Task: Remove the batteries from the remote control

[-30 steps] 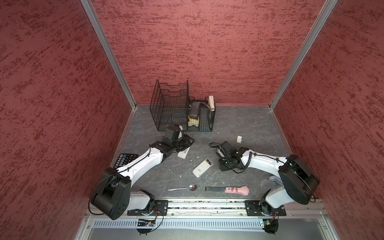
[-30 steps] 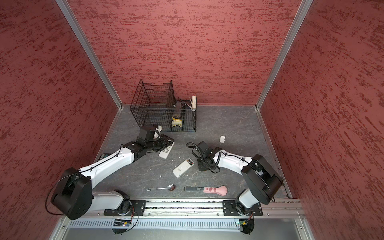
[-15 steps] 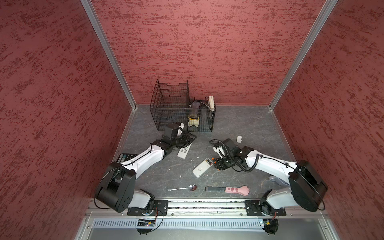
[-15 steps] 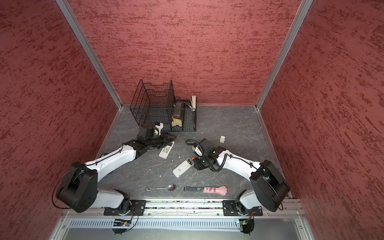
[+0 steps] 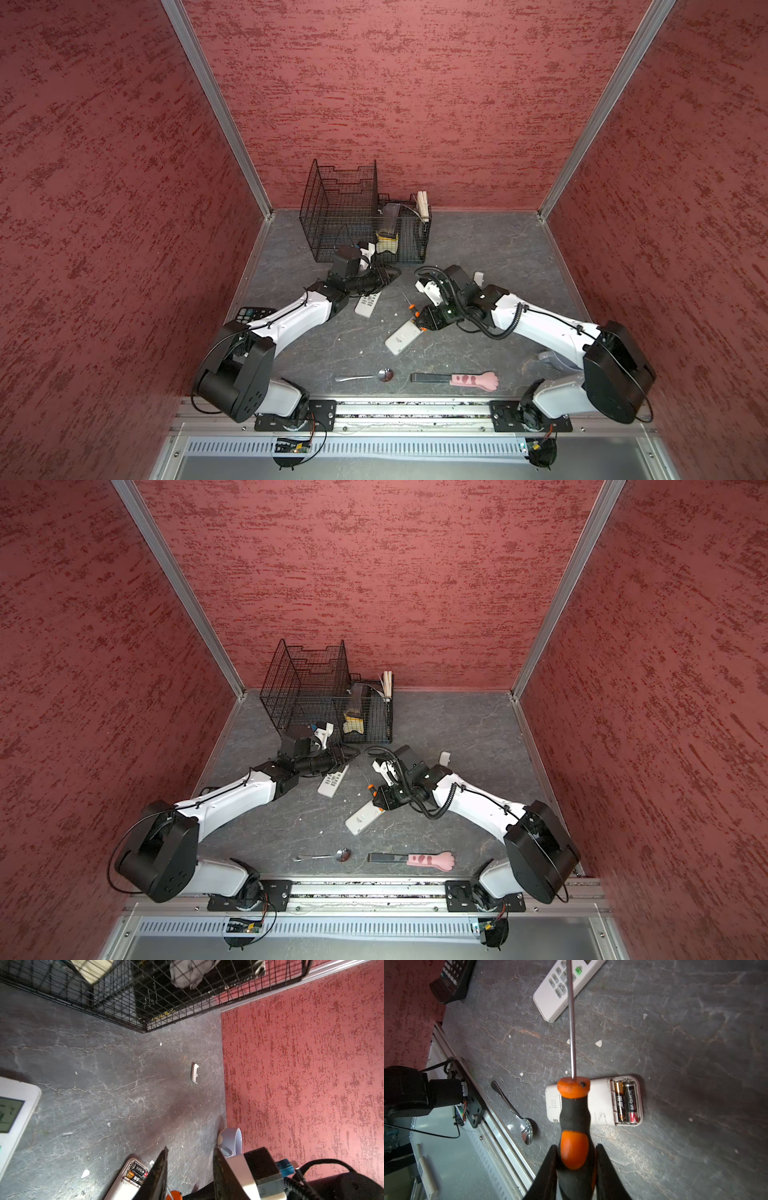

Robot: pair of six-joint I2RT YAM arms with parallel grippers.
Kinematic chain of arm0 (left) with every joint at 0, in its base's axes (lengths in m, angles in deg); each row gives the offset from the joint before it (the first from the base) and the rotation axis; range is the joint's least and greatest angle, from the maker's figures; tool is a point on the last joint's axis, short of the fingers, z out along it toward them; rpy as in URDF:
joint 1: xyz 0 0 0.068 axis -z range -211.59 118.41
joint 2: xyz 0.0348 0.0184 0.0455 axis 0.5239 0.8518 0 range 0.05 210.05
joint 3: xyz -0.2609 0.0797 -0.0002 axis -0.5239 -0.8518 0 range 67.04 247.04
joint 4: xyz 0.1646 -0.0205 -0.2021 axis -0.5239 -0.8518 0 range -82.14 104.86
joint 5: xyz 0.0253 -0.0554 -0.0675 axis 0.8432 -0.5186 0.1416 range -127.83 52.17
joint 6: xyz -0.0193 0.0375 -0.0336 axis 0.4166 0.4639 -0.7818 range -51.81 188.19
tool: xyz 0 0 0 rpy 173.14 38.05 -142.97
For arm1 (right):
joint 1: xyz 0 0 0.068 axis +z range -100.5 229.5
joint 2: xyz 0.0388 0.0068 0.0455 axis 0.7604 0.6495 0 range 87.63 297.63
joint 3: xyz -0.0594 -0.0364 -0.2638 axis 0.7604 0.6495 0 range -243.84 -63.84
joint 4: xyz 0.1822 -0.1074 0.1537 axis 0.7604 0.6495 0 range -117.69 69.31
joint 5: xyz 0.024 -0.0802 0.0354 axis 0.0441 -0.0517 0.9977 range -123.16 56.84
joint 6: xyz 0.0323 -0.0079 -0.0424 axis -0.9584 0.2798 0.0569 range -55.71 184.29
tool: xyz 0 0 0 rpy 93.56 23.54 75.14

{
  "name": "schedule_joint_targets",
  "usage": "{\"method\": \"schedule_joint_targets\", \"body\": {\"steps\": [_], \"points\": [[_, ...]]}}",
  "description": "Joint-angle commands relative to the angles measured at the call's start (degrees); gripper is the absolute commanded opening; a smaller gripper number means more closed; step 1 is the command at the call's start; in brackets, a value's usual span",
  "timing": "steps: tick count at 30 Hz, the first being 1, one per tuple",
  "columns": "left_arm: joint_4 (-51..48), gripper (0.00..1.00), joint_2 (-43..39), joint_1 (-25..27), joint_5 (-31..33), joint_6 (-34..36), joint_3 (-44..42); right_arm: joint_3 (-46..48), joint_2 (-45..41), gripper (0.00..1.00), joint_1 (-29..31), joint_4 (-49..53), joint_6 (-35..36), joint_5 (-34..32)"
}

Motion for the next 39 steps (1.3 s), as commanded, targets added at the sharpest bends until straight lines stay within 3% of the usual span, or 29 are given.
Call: {"method": "schedule_joint_targets", "body": {"steps": [1, 20, 27, 39], "points": [[0.09, 0.37, -2.10, 1.78, 0.42, 0.54, -1.05, -1.65, -1.26, 0.01, -1.13, -3.69, -1.02, 3.58], [-8.75, 0.42, -7.06, 6.25, 4.99, 6.16, -2.95, -1.91, -1.32, 0.00, -3.89, -9.51, -3.61, 10.25], [-4.67, 0.44, -5.11, 7.59, 5.51, 5.60, -2.94, -2.23, -0.49, 0.00, -3.99, -11.05, -4.14, 11.83], [-1.82, 0.34, -2.10, 8.22, 6.57, 4.07, -1.43, -2.95, 0.58, 0.00, -4.34, -13.05, -4.89, 14.31]]}}
